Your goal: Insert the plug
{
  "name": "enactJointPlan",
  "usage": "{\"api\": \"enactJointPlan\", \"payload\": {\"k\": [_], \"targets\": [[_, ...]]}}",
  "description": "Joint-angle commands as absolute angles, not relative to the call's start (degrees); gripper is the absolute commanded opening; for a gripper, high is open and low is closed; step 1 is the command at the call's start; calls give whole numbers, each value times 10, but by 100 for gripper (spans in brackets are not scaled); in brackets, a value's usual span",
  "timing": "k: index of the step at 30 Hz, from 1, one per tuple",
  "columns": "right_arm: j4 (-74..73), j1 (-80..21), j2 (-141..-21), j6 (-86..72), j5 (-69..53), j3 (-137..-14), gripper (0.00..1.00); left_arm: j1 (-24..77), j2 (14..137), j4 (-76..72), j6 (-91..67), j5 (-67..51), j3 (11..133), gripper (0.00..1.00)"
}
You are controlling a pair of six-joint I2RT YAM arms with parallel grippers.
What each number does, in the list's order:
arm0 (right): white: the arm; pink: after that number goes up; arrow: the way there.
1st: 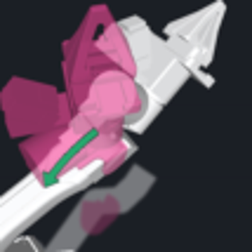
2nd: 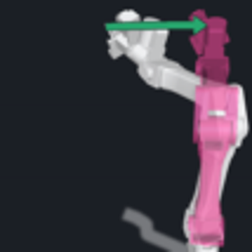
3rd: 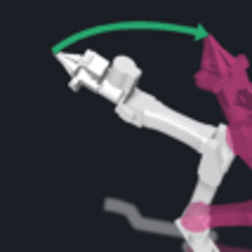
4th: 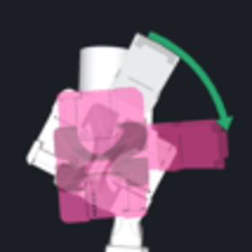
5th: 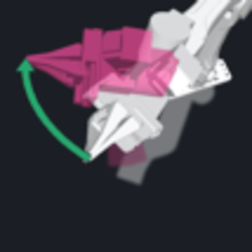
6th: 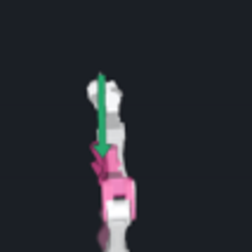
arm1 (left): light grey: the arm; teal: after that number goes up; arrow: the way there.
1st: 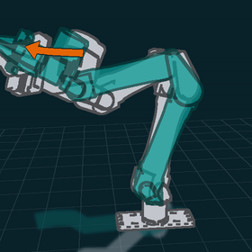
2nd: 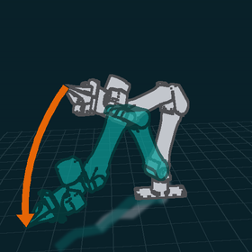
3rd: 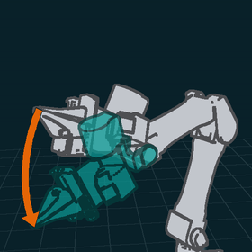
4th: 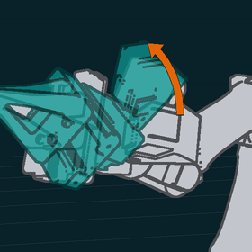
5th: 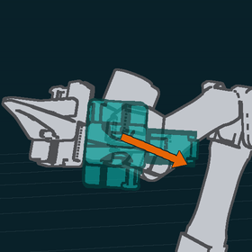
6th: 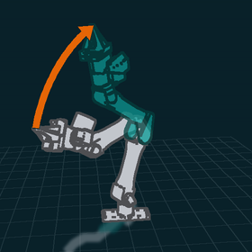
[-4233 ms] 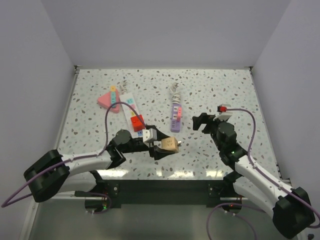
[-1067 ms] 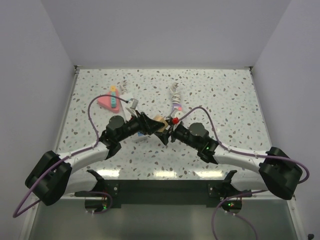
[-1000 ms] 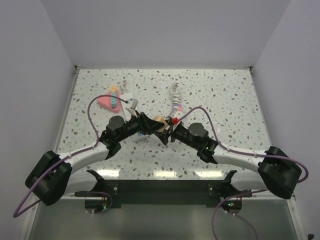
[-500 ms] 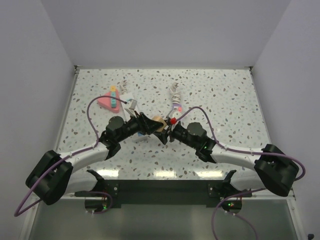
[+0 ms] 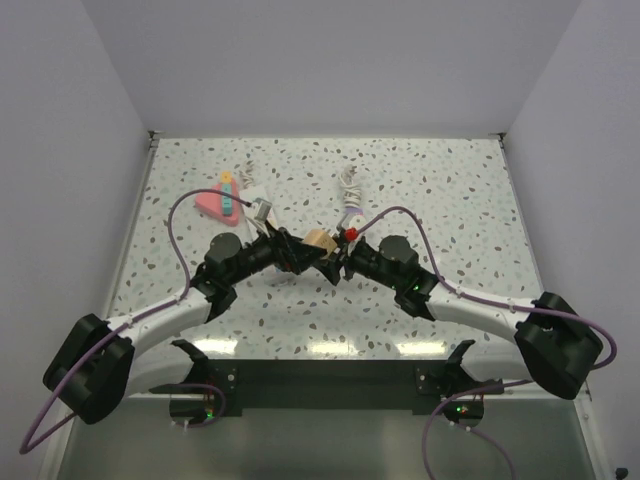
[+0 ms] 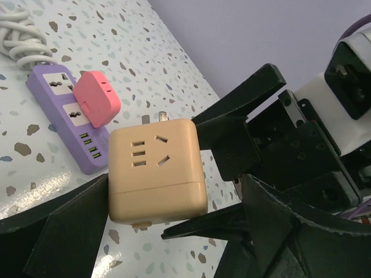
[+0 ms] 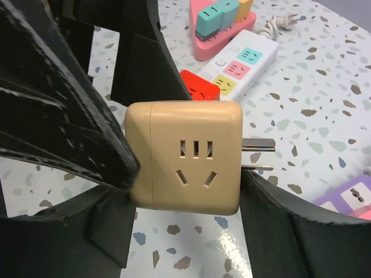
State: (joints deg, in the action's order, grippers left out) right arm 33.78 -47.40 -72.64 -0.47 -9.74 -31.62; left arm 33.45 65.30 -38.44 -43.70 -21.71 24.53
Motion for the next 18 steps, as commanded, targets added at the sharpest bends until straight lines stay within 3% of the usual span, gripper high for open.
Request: {"api": "enactJointPlan", "payload": {"k": [1,6,10,18], "targets": [[324,-455,-702,-21,-137,-344,0,322,637,-393,-417,-240,265,97],[262,-418,-693,-46,-179,-351,0,293,616,-403,-407,-248,253,100],[232,-356,-674,-96,-279,-352,0,266,587,-412,-372,-240,243,100],[136,-318,-640,-179,-394,-423,0,258,543,-520,-166,-321,206,100]]}}
